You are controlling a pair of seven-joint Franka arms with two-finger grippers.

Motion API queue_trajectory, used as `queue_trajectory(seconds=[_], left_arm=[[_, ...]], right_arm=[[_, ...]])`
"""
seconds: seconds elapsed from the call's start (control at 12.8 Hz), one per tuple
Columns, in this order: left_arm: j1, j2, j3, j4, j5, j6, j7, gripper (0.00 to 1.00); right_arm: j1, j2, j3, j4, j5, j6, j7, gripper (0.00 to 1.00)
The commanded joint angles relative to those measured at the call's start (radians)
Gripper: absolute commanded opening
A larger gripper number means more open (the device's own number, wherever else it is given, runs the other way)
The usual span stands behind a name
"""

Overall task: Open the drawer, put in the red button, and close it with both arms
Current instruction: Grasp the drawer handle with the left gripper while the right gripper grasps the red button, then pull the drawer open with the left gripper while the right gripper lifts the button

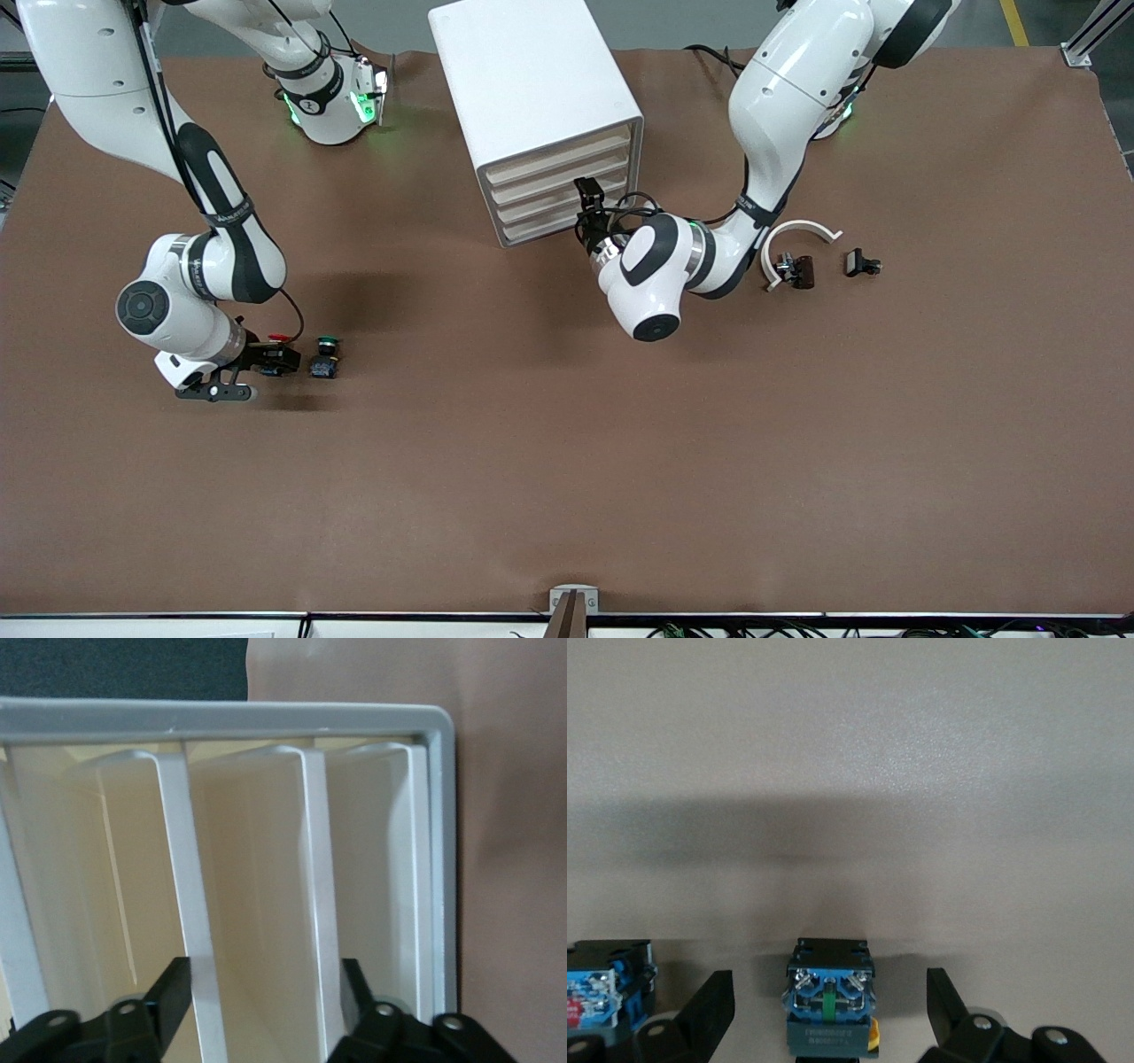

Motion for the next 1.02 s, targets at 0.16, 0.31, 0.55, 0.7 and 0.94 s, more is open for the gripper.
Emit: queue_trajectory(seconds=[0.16, 0.31, 0.55, 0.7, 0.94], left_arm=[[-0.017, 0.010, 0.007, 0.049, -0.039, -0.056, -0.065, 0.70], [-0.035, 0.010, 0.007, 0.054, -0.041, -0.070, -0.082, 0.67], [-0.067, 0.023, 0.008, 0.054, -0.045, -0.070, -0.083, 0.54], [-0.069, 0.037, 0.008, 0.054, -0.042, -0.070, -0.084, 0.41], [-0.064, 0.037, 0.010, 0.056, -0.036, -0.070, -0.083, 0.02]], right_arm=[[-0.002, -0.001, 0.000, -0.001, -0.002, 0.002, 0.000, 0.40], [-0.003, -0.001, 0.000, 0.002, -0.003, 0.001, 0.000, 0.17], [-0.003, -0.001, 0.000, 0.005, -0.003, -0.001, 0.001, 0.12], [-0.003, -0.003, 0.000, 0.010, -0.002, -0.004, 0.001, 0.12], [-0.002, -0.027, 0.002, 0.031, -0.002, -0.095, 0.004, 0.13]])
